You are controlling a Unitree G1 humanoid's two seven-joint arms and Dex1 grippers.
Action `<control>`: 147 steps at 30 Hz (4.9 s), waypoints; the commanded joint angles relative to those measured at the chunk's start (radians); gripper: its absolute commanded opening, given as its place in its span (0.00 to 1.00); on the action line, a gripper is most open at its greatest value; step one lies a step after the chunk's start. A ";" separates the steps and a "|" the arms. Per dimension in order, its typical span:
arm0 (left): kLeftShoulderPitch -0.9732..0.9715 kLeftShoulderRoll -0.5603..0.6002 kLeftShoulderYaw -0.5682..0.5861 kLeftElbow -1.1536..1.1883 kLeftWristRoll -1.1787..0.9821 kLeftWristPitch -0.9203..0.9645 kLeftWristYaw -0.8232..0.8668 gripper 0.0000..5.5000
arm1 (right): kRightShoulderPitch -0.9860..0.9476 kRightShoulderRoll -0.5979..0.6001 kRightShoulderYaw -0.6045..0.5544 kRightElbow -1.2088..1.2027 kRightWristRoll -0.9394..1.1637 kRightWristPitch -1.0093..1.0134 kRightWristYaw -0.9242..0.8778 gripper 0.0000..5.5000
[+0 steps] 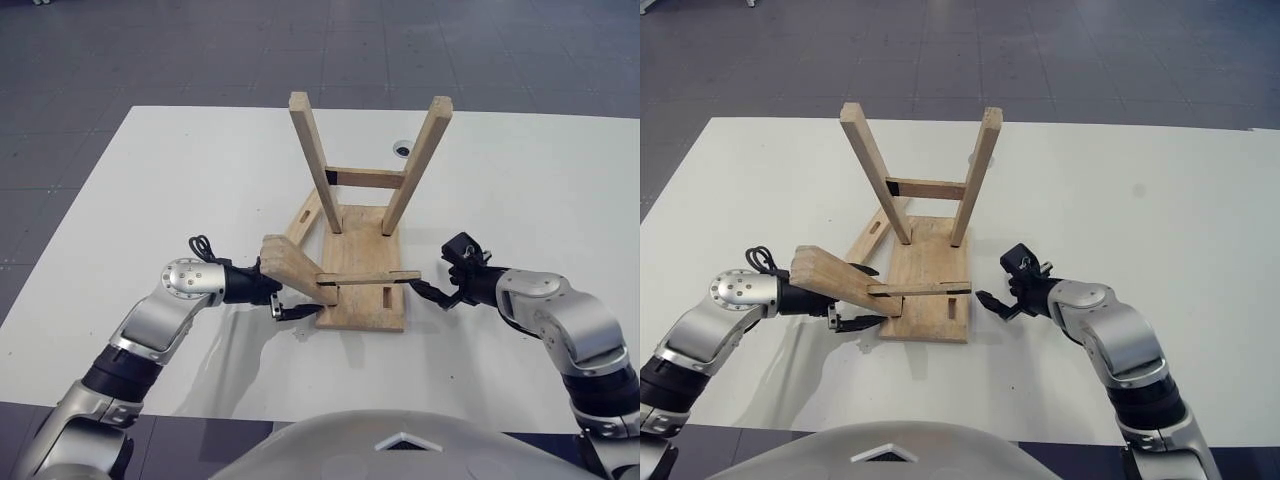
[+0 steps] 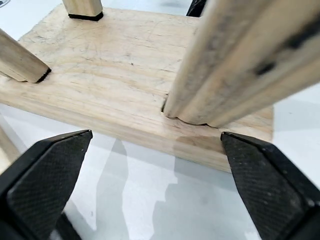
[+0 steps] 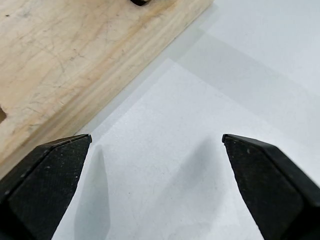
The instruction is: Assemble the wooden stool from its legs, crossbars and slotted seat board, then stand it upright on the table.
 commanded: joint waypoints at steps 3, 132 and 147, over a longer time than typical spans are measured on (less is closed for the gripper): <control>-0.003 0.057 0.099 -0.063 -0.005 0.057 -0.009 0.86 | 0.016 0.017 -0.028 0.008 -0.011 -0.023 -0.028 0.88; -0.311 0.056 0.945 -0.052 -1.277 0.895 0.452 1.00 | -0.244 -0.359 -0.243 0.218 0.524 -0.158 0.829 0.37; -0.110 -0.021 0.852 -0.150 -1.217 0.779 0.469 1.00 | 0.015 -0.109 -0.225 0.519 0.281 -0.998 1.026 0.37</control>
